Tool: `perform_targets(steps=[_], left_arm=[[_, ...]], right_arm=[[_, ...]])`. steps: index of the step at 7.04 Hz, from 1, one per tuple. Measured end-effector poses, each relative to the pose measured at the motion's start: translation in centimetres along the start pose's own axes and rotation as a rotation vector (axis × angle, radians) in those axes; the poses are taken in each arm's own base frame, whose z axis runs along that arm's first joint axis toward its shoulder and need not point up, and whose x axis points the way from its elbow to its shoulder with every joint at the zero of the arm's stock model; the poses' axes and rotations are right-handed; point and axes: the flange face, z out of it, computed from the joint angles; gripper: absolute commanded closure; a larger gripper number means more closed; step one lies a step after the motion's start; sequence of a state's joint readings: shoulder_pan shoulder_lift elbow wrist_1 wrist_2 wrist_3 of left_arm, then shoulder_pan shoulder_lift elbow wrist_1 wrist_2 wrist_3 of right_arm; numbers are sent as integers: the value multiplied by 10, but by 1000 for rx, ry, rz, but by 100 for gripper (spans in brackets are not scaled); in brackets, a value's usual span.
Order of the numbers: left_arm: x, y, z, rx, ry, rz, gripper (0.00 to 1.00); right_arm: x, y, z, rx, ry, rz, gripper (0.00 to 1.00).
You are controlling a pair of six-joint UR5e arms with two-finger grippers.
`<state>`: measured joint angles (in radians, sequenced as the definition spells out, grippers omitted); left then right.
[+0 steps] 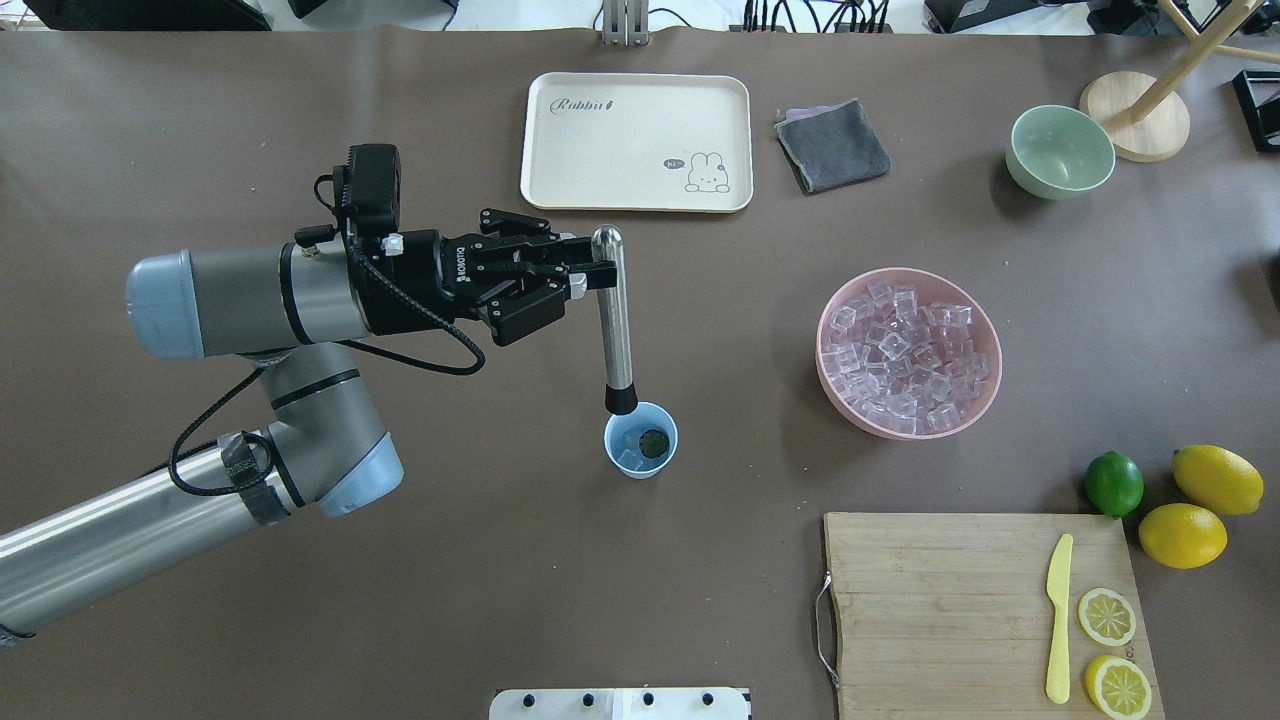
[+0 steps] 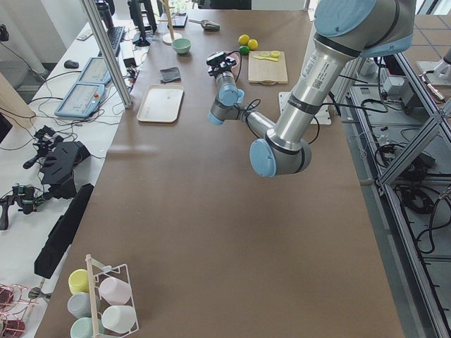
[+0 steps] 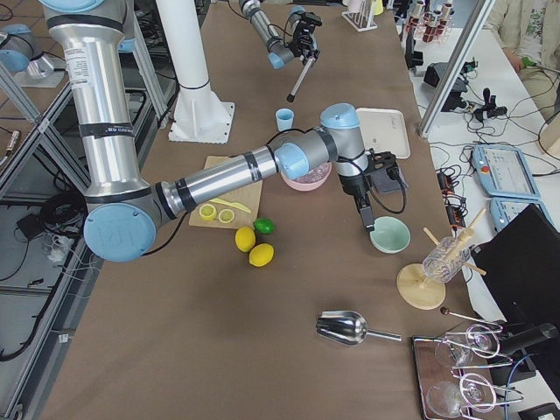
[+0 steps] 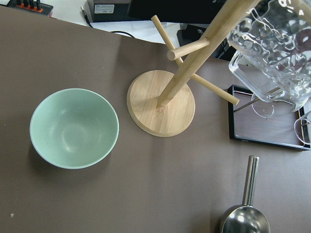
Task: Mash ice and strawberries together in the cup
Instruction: 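Lower the metal pestle into the light-blue cup with the left gripper, then press the pestle down onto the ice and strawberry with the left gripper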
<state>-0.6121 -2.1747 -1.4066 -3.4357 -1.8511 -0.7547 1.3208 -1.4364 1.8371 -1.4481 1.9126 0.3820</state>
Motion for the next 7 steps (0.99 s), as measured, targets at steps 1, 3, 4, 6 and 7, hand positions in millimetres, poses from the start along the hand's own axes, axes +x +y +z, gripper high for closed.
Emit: perform_targets(steps=[1, 3, 4, 6, 7], left_arm=[[2, -1, 2, 1, 3, 11, 100], [3, 5, 9, -24, -6, 57, 100], [4, 8, 12, -34, -9, 67, 100], [4, 14, 19, -45, -10, 65, 100], [4, 19, 23, -56, -12, 59, 100]], right_arm=[[0, 0, 1, -1, 1, 0, 0], [1, 0, 1, -2, 2, 1, 0], [1, 0, 2, -2, 3, 1, 0], [2, 0, 2, -2, 8, 2, 0], [2, 0, 4, -3, 11, 2, 0]])
